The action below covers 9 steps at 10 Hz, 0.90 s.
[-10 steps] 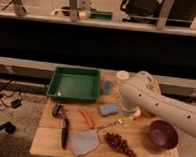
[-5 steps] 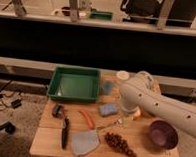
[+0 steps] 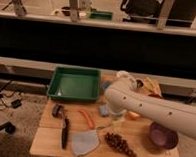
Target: Place pepper in red bowl
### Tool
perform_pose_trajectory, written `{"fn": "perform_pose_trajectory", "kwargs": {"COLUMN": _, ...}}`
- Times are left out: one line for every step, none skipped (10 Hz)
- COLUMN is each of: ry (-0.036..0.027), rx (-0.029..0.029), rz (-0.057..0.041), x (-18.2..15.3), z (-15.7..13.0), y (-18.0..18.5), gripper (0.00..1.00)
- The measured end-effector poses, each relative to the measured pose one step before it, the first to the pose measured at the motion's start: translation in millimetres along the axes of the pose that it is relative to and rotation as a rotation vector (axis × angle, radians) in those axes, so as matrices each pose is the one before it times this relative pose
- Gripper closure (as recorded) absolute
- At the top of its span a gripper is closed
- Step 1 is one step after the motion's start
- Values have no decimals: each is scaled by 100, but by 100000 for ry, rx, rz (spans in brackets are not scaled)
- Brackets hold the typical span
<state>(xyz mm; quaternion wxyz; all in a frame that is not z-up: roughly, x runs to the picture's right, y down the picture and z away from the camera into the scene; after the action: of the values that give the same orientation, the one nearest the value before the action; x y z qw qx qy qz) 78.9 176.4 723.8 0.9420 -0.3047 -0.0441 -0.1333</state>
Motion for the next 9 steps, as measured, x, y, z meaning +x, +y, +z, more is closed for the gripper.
{"fn": "perform_pose_trajectory", "kwargs": {"ry": -133, "rx": -783, "rz": -1693, "x": -1223, "z": 680, "y": -186, "gripper": 20}}
{"fn": "perform_pose_trajectory", "kwargs": {"ry": -113, "rx": -310, "rz": -1139, "x": -755, "z": 396, "y": -158, "gripper": 20}}
{"fn": "perform_pose_trajectory", "kwargs": {"ry": -61, "rx": -135, "rz": -1035, "x": -645, "z": 281, "y": -158, "gripper": 20}}
{"fn": "perform_pose_trajectory", "kwargs": {"ry": -128, "rx": -225, "rz": -1538, "x": -984, "z": 428, "y": -272, "gripper": 20}}
{"fn": "perform_pose_trajectory", "kwargs": {"ry": -334, "rx": -242, "rz": -1538, "x": -1152, "z": 405, "y": -366, "gripper": 20}}
{"fn": "perform_pose_trajectory", "kwargs": {"ry": -73, "rx": -221, "rz": -530, "x": -239, "z": 274, "y": -49, "gripper": 20}}
{"fn": "perform_pose_trajectory", "kwargs": {"ry": -12, "rx": -200, "rz": -304, "x": -158, "z": 219, "y": -42, "gripper": 20}}
{"fn": "perform_pose_trajectory", "kwargs": {"ry": -274, "rx": -265, "rz": -883, "x": -757, "z": 352, "y": -247, "gripper": 20}}
{"fn": "perform_pose_trajectory", "kwargs": {"ry": -808, "rx": -685, "rz": -1476, "x": -1241, "z": 510, "y": -342, "gripper": 20}}
